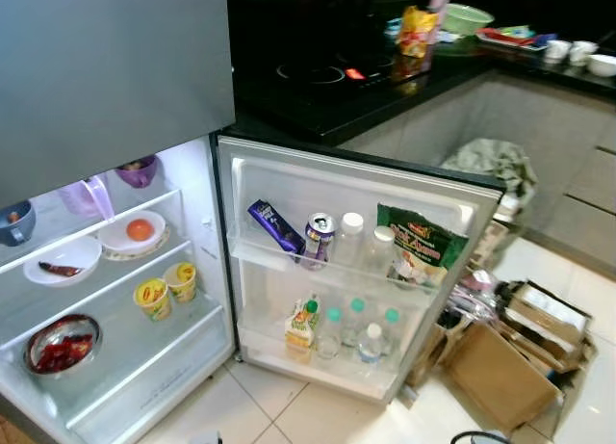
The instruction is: Restocking fridge
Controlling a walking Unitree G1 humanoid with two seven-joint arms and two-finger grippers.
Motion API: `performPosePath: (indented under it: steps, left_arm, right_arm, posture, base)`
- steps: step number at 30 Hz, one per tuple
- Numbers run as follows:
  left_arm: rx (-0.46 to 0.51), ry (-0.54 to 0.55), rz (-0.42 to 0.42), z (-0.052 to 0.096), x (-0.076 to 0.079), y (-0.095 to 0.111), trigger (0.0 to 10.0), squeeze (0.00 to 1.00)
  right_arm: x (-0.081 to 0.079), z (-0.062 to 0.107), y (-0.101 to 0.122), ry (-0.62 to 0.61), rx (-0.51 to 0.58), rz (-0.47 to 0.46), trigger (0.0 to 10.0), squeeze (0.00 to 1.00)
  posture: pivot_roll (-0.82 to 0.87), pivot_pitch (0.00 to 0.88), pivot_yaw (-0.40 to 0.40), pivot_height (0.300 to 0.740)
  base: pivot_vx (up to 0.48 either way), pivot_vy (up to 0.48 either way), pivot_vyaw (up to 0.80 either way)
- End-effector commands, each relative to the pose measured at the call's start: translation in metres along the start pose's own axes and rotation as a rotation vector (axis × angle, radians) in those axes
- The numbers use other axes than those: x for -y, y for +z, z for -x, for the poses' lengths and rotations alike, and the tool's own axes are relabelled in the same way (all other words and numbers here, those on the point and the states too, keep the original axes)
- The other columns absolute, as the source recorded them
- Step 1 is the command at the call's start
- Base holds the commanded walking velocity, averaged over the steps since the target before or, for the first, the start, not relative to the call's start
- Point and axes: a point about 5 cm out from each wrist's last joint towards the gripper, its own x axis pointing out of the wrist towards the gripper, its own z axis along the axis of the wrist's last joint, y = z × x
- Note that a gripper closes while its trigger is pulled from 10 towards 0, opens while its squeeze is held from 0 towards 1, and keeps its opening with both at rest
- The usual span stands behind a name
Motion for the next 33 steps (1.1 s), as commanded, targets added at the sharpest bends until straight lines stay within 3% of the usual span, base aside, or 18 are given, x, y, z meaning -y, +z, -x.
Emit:
performPosePath:
  steps: [1,20,33]
  left_arm:
    - [-0.014,-0.012,-0.001,-0.001,0.003,-0.003,10.0,0.0]
    - [-0.019,-0.021,0.003,-0.001,0.006,-0.004,10.0,0.0]
    - [-0.022,-0.012,0.019,-0.002,0.007,-0.005,10.0,0.0]
  right_arm:
    - [0.008,0.003,-0.005,-0.018,-0.002,-0.031,10.0,0.0]
    - [0.012,0.005,-0.004,0.008,0.017,-0.063,10.0,0.0]
    - [0.009,0.004,0.005,0.057,0.062,-0.1,10.0,0.0]
  posture:
    - [-0.11,0.0,-0.055,0.74]
    - [-0.11,0.0,-0.055,0.74]
    - [-0.12,0.0,-0.056,0.74]
  base:
    - [0.0,-0.48,0.0]
    - [0.0,-0.454,0.0]
    - [0.0,0.0,0.79]
